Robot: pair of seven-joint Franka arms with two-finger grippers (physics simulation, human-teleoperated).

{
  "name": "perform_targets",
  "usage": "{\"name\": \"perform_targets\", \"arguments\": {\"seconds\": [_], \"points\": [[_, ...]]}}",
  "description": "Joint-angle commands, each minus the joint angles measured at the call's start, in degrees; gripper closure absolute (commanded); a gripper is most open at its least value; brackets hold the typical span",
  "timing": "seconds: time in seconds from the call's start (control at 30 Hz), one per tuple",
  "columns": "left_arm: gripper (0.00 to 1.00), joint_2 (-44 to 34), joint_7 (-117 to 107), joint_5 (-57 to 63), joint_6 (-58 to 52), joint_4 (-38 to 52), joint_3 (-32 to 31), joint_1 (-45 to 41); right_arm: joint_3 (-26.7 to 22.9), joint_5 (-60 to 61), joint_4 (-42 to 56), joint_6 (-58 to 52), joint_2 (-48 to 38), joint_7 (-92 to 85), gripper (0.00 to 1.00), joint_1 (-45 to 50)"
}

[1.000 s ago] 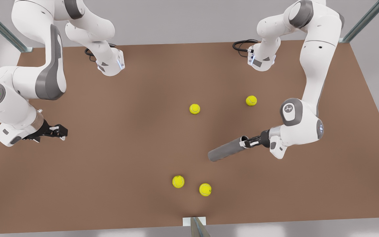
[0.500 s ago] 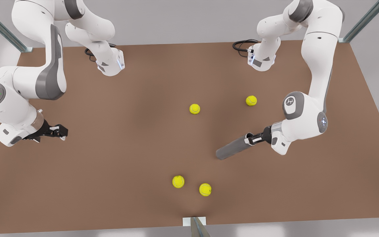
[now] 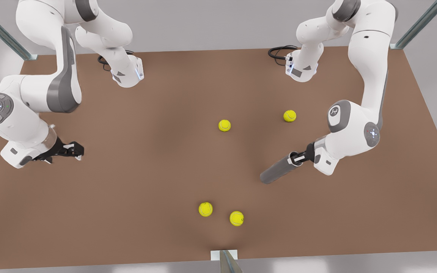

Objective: Put the tennis tube upright

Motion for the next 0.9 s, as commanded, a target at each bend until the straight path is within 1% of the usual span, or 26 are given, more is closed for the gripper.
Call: {"name": "perform_targets", "arguments": {"seconds": [0.0,0.1,0.13,0.2,0.27,0.3,0.33,0.43,0.47,0.87], "points": [[0.79,0.00,-0.22,1.11,0.02,0.00,-0.01,0.02,-0.13,-0.10,0.01,0.04,0.04,0.00,0.00,0.15],[0.79,-0.18,-0.22,1.38,-0.07,0.00,0.08,0.02,-0.13,-0.28,0.09,-1.11,-0.22,-0.35,0.00,-1.61],[0.79,-0.18,-0.39,3.31,-0.86,0.00,-0.01,0.02,-0.22,0.07,0.71,-0.75,-0.13,-0.71,0.00,-2.05],[0.79,-0.18,-0.66,3.84,-0.95,0.00,0.08,0.19,0.40,-0.54,2.20,0.04,0.31,-0.27,0.00,0.06],[0.79,-0.80,-1.01,5.95,-1.65,0.00,-0.01,0.28,0.40,-0.10,1.68,2.58,0.92,0.79,0.00,1.56],[0.79,-0.80,-1.10,6.21,-1.65,0.00,0.08,0.19,0.48,0.07,1.41,2.41,0.84,4.56,0.00,1.38],[0.79,-0.88,-1.19,7.18,-1.83,0.00,-0.01,0.28,0.49,0.07,1.67,2.50,0.57,4.74,0.00,1.29],[0.79,-1.32,-1.19,8.14,-2.62,0.00,0.08,0.63,0.40,-0.02,1.41,4.87,0.92,4.31,0.00,0.77],[0.79,-1.41,-1.71,10.16,-3.32,0.00,-0.01,0.63,0.40,0.16,1.24,5.05,0.92,4.13,0.00,0.94],[0.79,-1.85,-2.24,17.81,-4.55,0.00,-0.01,0.72,0.40,0.25,0.89,5.57,1.54,3.95,0.00,-0.11]]}}
